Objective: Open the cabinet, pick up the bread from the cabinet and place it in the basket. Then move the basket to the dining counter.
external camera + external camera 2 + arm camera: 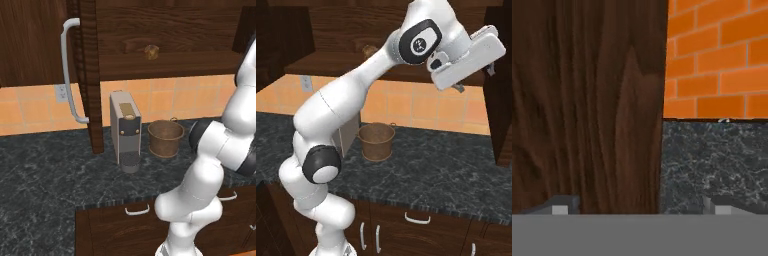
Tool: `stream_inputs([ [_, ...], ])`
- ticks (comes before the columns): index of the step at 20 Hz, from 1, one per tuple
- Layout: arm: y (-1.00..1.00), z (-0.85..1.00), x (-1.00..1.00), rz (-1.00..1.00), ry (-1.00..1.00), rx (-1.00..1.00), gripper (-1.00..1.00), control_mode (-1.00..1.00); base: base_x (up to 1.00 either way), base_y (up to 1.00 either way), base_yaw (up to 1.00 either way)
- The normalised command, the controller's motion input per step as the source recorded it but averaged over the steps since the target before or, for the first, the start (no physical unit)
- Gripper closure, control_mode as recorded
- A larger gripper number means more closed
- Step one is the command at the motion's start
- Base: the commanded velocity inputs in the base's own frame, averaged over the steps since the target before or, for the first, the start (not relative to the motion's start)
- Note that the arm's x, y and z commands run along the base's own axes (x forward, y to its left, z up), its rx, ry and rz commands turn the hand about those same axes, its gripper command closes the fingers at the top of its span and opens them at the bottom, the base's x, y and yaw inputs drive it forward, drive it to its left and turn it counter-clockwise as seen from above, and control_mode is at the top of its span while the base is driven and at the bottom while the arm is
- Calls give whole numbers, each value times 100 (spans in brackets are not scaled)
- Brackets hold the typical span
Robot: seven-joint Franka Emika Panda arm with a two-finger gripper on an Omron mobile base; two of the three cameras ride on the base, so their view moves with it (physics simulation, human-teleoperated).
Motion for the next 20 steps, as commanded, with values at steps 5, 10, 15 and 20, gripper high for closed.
stream_inputs([
  [5, 100, 0, -52, 10, -32, 1, -100, -100, 0, 0, 0],
  [10, 100, 0, -94, 44, -12, -9, -100, -100, 0, 0, 0],
  [15, 100, -7, -70, 57, -9, -18, -100, -100, 0, 0, 0],
  [20, 100, -26, -8, 59, -11, -19, -100, -100, 0, 0, 0],
])
